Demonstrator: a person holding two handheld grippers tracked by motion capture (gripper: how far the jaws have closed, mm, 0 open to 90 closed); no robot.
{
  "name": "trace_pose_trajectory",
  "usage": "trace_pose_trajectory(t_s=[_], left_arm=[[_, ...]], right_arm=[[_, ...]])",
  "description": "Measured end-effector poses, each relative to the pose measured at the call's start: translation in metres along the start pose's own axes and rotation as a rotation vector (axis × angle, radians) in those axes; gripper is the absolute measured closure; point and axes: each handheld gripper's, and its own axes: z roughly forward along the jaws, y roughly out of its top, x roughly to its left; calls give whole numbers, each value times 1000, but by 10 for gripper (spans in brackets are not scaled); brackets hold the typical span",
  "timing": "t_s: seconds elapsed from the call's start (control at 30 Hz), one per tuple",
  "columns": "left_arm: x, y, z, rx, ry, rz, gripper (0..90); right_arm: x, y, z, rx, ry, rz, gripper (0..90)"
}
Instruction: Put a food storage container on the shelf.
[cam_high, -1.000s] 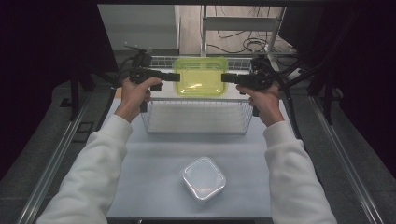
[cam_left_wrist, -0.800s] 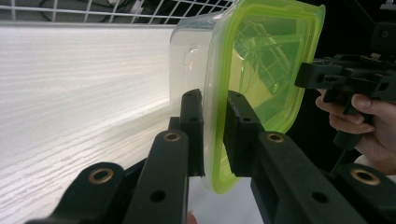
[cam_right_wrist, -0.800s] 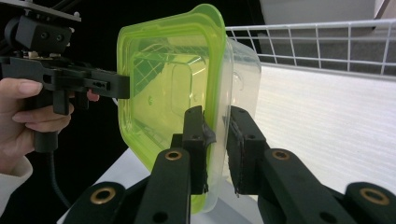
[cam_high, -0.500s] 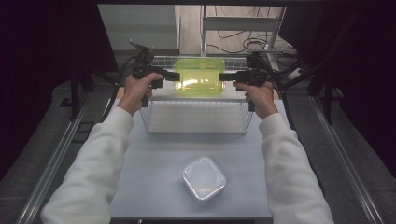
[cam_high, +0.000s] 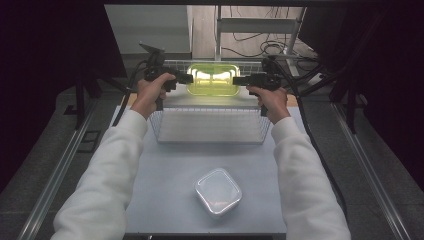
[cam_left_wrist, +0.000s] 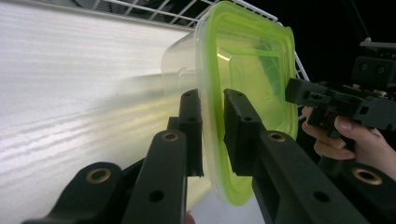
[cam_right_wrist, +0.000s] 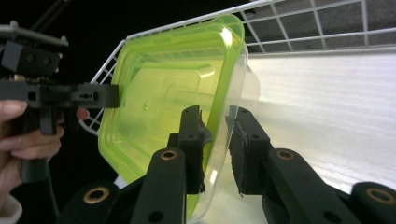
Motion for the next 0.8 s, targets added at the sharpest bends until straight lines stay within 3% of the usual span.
trace_pose_trajectory(t_s=[0.13,0.27,0.53,0.57,0.6,0.67,0.73,0.8], left_arm=[[5,3,5,-5,-1,-38,767],[8,3,9,-12,10,-45,736],[6,1,11,-28,24,-27,699],[5,0,11,-37,21,-28,680],[5,0,11,-38,21,-21,600],[4,0,12,-50,31,-18,559],[4,1,10,-60,34,-14,414],[3,2,6,-89,35,-5,377]], right_arm=[[-5,1,7,-18,-4,70,728],[-9,2,12,-28,-8,131,716],[-10,0,13,-43,-10,141,698],[-10,0,13,-45,-13,138,694],[-10,-1,13,-47,-11,136,667],[-9,-1,12,-46,-14,134,647],[-8,0,10,-58,-16,124,553],[-7,0,8,-72,-21,110,531]])
